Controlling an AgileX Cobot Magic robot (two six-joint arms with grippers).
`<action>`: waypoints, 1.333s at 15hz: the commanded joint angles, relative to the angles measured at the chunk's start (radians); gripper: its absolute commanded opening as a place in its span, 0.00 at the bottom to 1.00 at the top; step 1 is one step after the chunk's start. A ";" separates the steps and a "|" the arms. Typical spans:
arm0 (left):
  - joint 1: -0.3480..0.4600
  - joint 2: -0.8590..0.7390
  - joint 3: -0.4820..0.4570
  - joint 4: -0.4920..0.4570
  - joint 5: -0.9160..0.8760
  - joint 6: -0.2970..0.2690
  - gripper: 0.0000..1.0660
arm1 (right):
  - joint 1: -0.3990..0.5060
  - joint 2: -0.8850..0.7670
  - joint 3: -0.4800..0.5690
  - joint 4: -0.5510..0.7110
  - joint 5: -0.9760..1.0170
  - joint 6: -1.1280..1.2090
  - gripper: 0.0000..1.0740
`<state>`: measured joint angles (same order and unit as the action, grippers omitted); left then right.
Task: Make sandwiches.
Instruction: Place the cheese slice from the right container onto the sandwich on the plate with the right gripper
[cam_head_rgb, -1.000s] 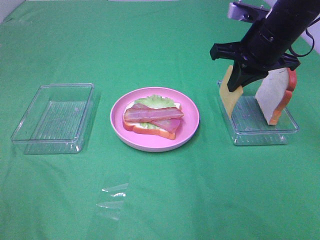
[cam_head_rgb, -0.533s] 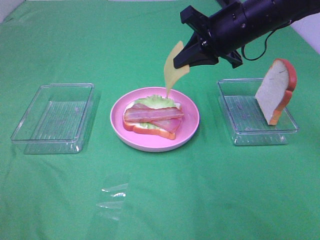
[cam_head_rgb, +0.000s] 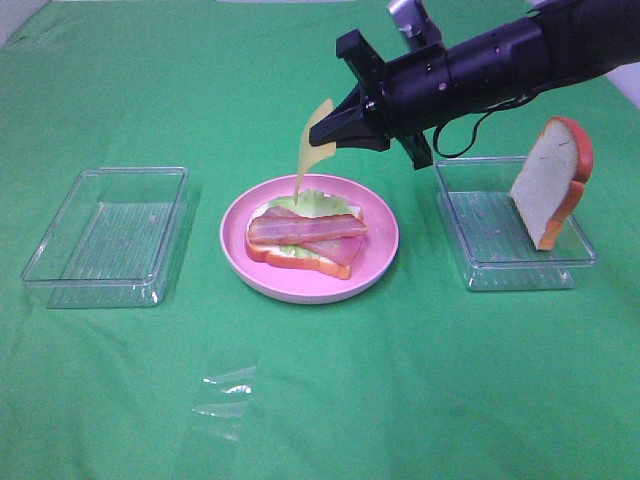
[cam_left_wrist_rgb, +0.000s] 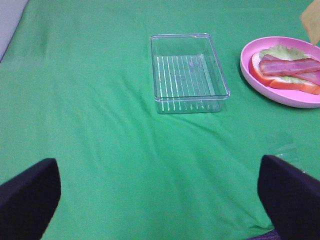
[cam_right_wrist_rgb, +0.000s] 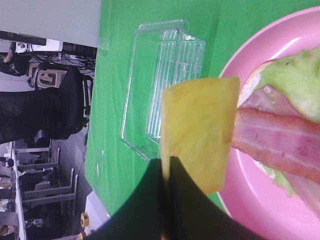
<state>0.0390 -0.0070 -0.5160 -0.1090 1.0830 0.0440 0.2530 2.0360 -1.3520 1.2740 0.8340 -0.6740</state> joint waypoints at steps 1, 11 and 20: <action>-0.003 -0.019 0.000 -0.007 -0.010 -0.009 0.94 | 0.061 0.063 -0.019 0.039 -0.023 -0.044 0.00; -0.003 -0.019 0.000 -0.007 -0.010 -0.009 0.94 | 0.069 0.149 -0.039 -0.083 -0.106 -0.025 0.00; -0.003 -0.019 0.000 -0.007 -0.010 -0.009 0.94 | 0.069 0.090 -0.039 -0.334 -0.159 0.096 0.61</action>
<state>0.0390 -0.0070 -0.5160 -0.1090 1.0830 0.0430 0.3220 2.1470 -1.3840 0.9630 0.6770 -0.5880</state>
